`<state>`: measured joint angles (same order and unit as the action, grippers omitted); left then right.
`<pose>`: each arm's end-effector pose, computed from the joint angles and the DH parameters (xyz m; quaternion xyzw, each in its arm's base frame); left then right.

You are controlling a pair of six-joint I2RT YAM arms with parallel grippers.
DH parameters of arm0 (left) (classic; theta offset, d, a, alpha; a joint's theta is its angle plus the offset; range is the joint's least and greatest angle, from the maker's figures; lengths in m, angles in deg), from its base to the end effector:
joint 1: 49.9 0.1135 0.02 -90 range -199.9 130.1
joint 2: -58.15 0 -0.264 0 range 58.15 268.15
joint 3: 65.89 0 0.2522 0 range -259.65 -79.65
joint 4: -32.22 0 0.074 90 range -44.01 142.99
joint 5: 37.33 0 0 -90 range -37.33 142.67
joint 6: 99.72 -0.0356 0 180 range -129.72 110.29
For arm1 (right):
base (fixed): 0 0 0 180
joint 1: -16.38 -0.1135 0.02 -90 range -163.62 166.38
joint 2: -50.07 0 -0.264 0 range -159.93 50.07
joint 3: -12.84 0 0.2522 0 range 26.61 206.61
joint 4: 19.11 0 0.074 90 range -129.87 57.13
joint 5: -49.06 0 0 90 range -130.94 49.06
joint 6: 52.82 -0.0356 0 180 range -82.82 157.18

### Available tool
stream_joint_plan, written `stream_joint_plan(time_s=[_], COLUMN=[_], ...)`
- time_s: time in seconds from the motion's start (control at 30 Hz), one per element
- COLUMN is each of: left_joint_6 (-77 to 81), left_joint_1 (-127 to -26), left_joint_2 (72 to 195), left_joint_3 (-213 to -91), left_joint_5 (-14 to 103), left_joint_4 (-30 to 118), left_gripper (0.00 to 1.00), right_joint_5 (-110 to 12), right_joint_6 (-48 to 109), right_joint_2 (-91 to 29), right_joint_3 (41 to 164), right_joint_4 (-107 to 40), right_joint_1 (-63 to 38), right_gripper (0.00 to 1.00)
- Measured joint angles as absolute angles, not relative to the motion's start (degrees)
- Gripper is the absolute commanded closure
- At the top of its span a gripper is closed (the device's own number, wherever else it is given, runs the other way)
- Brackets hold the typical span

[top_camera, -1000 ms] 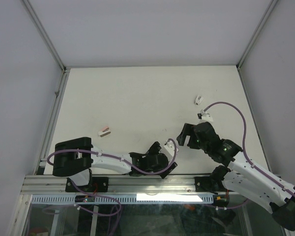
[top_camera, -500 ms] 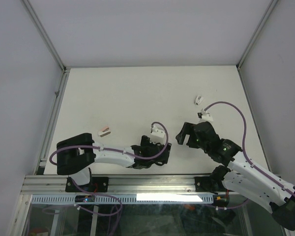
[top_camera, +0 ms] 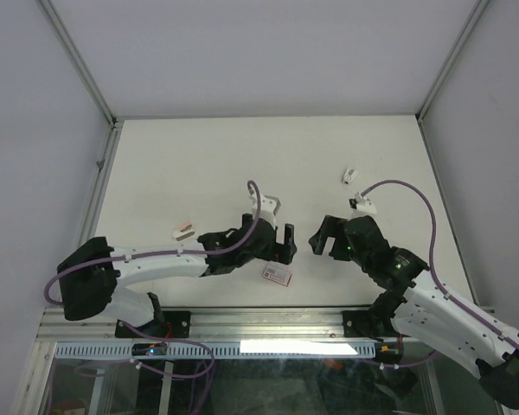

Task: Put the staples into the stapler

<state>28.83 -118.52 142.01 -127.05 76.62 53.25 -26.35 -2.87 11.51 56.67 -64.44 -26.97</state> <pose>0.1233 -0.2754 0.2050 0.1546 0.8899 -0.1960 0.3817 0.1136 0.0949 0.2314 0.0277 0.9004 0.1926 0.3892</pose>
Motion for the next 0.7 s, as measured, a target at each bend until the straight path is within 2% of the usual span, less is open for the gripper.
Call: stream_joint_plan(time_s=[0.17,0.3,0.47,0.7], left_joint_6=[24.8,21.2,13.8,7.7], left_joint_1=[-107.4,-99.9,-98.8,-98.9], left_joint_2=[134.2,135.1,136.6,141.4], left_joint_3=[-126.8,-130.9,-134.6,-136.3], left_joint_5=[63.2,51.6,42.8,36.7], left_joint_4=[51.9,54.2,57.6,56.8], left_gripper=[0.01,0.01,0.01,0.01], right_joint_5=[-25.7,-26.1,-29.1,-32.3], right_joint_6=[0.5,1.8,2.7,4.4], right_joint_2=[10.7,8.1,7.8,2.3], right_joint_3=[57.1,59.0,59.0,59.8], right_joint_4=[-62.8,-61.6,-56.5,-51.2], right_joint_1=[-27.0,-27.0,-27.0,-27.0], right_gripper=[0.05,0.04,0.04,0.04])
